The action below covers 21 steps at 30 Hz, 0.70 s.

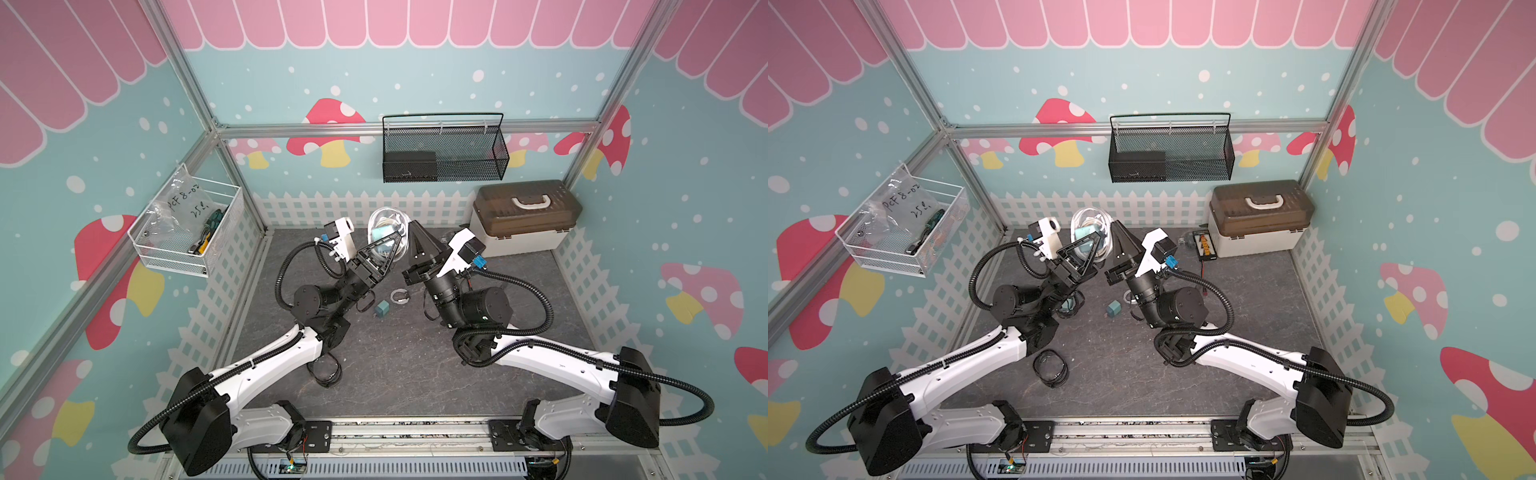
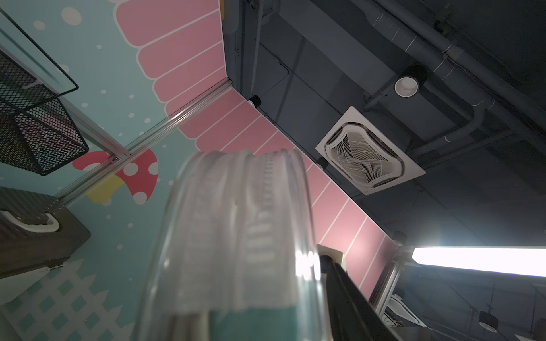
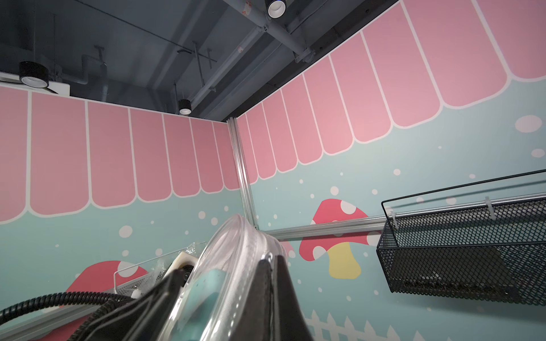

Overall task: Pack away charging kits
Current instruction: Zip the zipper on the storage bag.

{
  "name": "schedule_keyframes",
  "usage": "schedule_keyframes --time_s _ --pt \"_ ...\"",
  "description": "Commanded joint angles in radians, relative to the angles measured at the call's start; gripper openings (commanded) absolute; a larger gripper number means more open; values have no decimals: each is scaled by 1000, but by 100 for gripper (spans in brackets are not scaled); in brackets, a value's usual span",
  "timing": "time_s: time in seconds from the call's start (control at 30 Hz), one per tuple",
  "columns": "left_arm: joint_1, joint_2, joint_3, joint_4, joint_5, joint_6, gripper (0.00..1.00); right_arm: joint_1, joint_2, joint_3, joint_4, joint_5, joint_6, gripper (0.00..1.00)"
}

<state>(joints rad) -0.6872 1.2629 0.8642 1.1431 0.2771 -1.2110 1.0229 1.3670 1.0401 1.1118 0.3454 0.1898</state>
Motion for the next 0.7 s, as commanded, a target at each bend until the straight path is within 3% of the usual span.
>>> schedule_keyframes --time_s 0.0,0.07,0.17,0.43,0.6,0.67 --pt "-5 -3 21 13 -30 -19 34 8 -3 -17 75 24 7 0" --pt "-3 -23 17 -9 -32 1 15 8 -19 -38 63 15 -8 0" --pt "28 -88 16 -164 0 48 1 3 -84 -39 -98 -18 -82 0" --pt "92 -296 63 -678 172 314 0 -153 -204 16 -526 -174 -125 0" --pt "92 -372 68 -804 258 402 0 -170 -187 94 -633 -241 -181 0" --pt "92 -394 84 -876 260 441 0 -170 -177 144 -735 -332 -214 0"
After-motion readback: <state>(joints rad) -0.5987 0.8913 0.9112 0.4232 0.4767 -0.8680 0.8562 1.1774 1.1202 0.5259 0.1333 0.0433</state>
